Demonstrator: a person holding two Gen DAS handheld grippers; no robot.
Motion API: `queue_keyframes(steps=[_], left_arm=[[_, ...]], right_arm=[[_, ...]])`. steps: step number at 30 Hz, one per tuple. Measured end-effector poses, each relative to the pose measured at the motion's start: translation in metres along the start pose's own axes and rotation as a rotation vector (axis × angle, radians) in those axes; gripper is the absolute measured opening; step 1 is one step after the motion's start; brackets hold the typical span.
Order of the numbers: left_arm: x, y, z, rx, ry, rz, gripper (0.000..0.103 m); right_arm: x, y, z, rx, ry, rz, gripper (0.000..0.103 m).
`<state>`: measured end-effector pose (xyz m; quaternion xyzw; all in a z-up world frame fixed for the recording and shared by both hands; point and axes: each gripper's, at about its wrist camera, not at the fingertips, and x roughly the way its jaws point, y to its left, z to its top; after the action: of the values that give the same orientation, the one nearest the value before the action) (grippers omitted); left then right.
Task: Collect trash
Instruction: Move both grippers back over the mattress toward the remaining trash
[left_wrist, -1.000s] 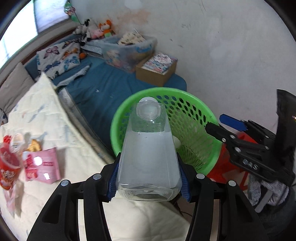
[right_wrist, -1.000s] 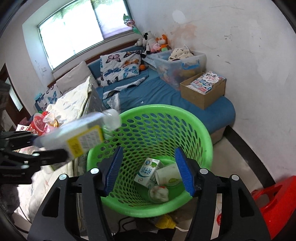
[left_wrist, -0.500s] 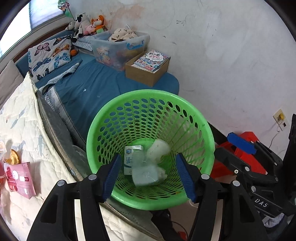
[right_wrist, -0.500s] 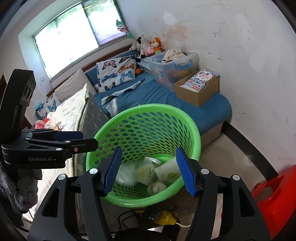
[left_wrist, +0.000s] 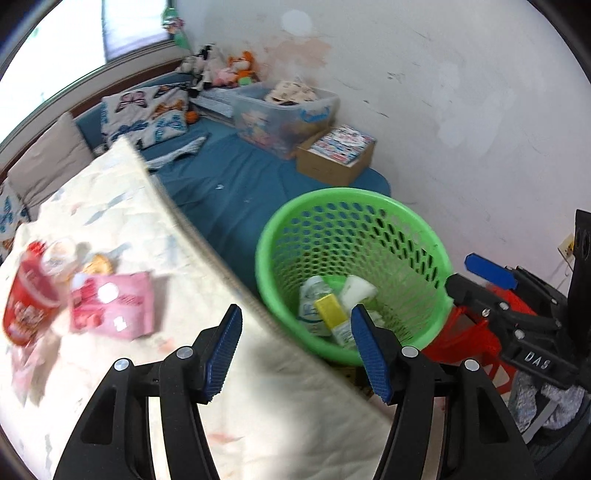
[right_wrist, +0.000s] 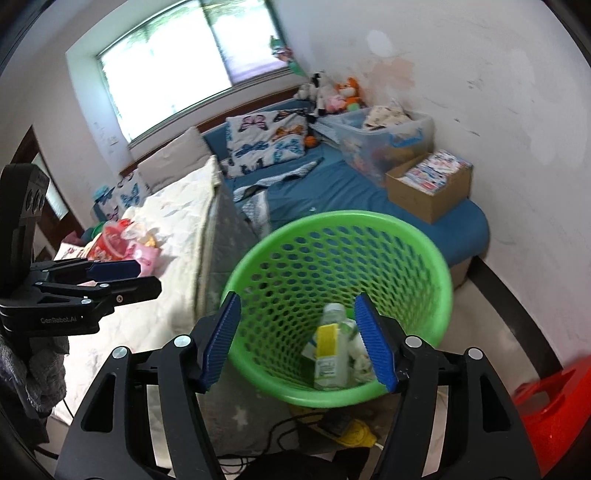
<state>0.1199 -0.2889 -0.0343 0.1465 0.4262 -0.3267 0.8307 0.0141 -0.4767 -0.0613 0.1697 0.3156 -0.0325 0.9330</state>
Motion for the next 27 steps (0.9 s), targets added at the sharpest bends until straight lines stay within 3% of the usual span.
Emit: queue_keyframes(steps=[18, 27], left_arm=[[-0.072, 0.153, -0.063, -0.237, -0.04, 0.221, 0.066], [-0.087, 0.209, -0.093, -0.331, -0.035, 0.289, 0.069]], right_arm=[[0.052, 0.133, 0.017, -0.282, 0.093, 0.179, 0.079], [0.089, 0.196, 0.023, -0.436, 0.148, 0.238, 0.083]])
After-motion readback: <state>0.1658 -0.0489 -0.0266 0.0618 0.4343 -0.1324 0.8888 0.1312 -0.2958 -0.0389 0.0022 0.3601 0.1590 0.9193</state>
